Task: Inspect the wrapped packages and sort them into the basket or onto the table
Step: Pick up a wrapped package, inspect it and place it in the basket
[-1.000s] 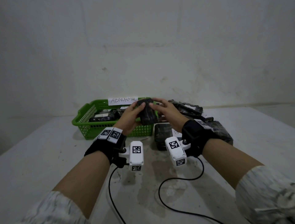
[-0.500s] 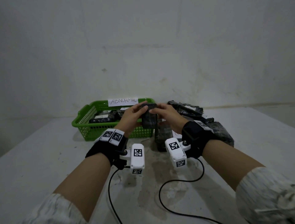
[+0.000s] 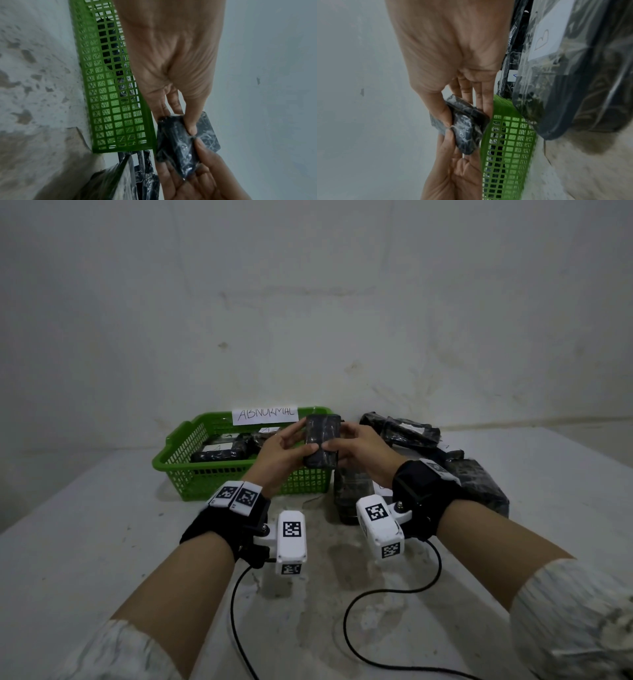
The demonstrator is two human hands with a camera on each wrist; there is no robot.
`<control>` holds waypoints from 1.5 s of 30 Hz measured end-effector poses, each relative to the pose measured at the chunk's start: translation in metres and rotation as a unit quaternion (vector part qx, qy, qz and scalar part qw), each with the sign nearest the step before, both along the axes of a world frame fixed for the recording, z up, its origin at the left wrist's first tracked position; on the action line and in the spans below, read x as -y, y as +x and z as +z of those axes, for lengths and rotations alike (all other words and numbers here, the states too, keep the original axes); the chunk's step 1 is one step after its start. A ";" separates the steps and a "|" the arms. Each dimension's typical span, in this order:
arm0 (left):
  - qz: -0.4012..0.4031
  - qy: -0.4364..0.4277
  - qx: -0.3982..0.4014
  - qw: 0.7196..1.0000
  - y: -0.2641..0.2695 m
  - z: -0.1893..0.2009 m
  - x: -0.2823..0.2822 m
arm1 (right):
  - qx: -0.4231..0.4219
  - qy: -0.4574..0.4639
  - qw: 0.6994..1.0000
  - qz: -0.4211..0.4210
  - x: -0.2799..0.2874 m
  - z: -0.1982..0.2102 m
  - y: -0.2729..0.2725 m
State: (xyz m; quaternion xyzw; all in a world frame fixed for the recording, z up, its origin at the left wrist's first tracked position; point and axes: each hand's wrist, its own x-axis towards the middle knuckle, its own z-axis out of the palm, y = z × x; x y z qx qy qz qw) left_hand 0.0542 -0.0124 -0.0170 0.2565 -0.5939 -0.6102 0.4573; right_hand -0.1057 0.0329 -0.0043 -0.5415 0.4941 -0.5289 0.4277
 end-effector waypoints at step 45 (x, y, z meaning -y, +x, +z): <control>0.071 -0.021 0.083 0.994 -0.009 0.008 -0.015 | -0.130 -0.068 0.988 -0.037 -0.007 0.002 0.019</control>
